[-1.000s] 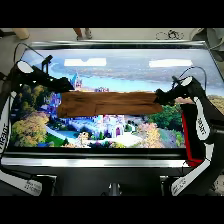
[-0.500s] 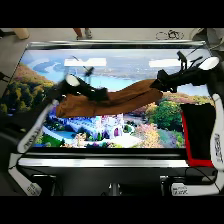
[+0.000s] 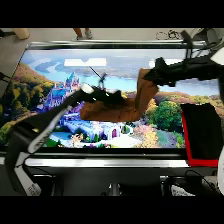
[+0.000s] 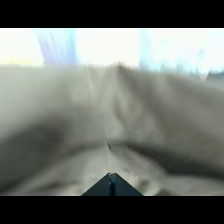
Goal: Fold the shirts.
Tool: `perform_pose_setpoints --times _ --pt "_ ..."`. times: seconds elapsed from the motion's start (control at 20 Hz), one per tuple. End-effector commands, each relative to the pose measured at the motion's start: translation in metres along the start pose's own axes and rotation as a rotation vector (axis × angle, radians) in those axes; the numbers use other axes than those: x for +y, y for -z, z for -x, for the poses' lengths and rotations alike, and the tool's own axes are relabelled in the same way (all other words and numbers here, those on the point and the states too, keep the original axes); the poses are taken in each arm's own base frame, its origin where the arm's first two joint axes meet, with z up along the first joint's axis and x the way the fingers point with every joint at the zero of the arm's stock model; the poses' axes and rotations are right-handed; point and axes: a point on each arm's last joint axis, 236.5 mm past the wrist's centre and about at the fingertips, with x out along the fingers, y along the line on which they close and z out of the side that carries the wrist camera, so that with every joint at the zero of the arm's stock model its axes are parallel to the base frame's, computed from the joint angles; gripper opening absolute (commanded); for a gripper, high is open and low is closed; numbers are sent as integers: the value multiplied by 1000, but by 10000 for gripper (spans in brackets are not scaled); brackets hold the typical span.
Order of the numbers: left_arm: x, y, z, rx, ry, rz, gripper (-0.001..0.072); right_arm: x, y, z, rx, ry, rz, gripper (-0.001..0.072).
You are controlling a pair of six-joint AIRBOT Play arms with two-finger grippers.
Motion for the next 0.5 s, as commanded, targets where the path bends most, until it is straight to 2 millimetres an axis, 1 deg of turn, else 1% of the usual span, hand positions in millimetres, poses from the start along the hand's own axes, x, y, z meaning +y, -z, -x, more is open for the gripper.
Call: perform_pose_setpoints --times 0.0,0.05,0.1,0.15,0.2,0.25,0.3,0.35,0.4,0.45 --pt "15 -71 122 -164 -133 -152 24 34 -7 -61 -27 -102 -17 25" --pt "18 -90 169 -231 -179 -173 24 42 -4 -89 -13 -142 -44 25" --pt "18 -105 216 -301 -220 -190 23 49 2 -122 12 -185 -74 26" --pt "14 -116 264 -375 -252 -206 24 53 12 -155 38 -216 -105 26" --pt "8 -122 305 -442 -270 -217 24 53 25 -190 72 -238 -156 26" --pt "-2 -124 343 -508 -281 -226 24 53 43 -221 115 -255 -211 26" --pt "-11 -123 371 -560 -291 -238 24 52 61 -248 162 -275 -264 26" --pt "-20 -121 395 -604 -299 -251 24 52 78 -272 198 -298 -298 81" --pt "-28 -116 411 -630 -305 -263 24 52 89 -288 216 -325 -327 450" --pt "-33 -112 421 -640 -313 -273 25 53 90 -292 225 -362 -340 702"
